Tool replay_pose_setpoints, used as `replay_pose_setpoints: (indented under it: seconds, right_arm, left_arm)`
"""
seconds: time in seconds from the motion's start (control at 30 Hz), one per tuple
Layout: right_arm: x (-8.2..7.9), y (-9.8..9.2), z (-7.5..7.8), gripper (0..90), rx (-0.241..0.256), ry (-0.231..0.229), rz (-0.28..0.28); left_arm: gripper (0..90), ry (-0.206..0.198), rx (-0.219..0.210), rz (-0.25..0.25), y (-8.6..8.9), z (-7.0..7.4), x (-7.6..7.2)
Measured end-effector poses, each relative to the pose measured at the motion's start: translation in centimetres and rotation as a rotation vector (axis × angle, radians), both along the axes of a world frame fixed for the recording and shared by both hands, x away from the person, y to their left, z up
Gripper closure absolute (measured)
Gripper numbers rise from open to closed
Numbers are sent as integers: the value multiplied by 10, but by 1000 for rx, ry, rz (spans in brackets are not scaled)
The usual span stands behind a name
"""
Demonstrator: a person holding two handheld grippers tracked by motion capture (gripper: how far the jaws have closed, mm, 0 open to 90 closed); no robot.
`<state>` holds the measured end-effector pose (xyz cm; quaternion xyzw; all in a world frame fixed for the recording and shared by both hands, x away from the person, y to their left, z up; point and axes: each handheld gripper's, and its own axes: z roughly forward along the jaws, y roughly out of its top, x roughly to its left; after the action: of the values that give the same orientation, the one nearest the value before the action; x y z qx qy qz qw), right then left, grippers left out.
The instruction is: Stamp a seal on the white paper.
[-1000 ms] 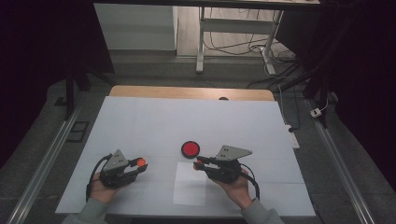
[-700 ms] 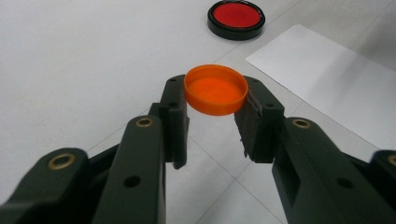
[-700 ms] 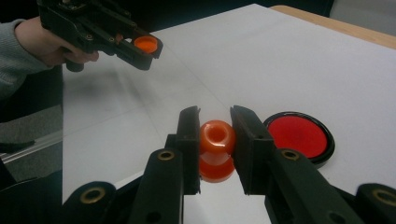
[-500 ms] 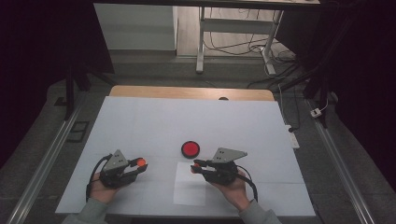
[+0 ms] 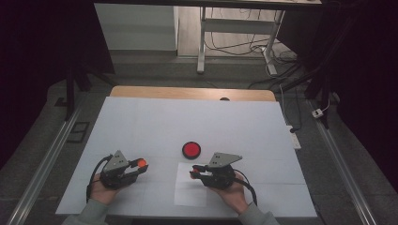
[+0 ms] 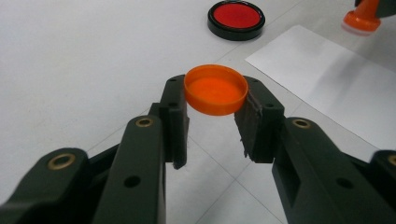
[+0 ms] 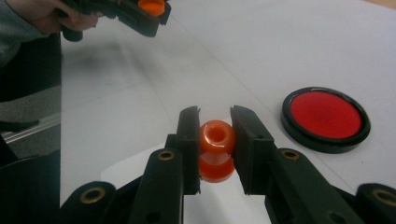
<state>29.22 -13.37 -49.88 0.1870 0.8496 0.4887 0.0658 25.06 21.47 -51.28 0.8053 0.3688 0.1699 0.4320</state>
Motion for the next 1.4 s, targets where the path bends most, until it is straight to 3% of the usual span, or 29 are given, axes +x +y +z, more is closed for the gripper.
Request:
replay_pose_setpoints:
  seconds: [0.27,1.4]
  right_arm:
    - [-1,4,-6,724,-37,-9,9]
    - [-2,12,-24,724,-104,5,21]
  left_arm:
    - [647,1,3,-2,0,0,0]
    - [647,1,-1,2,0,0,0]
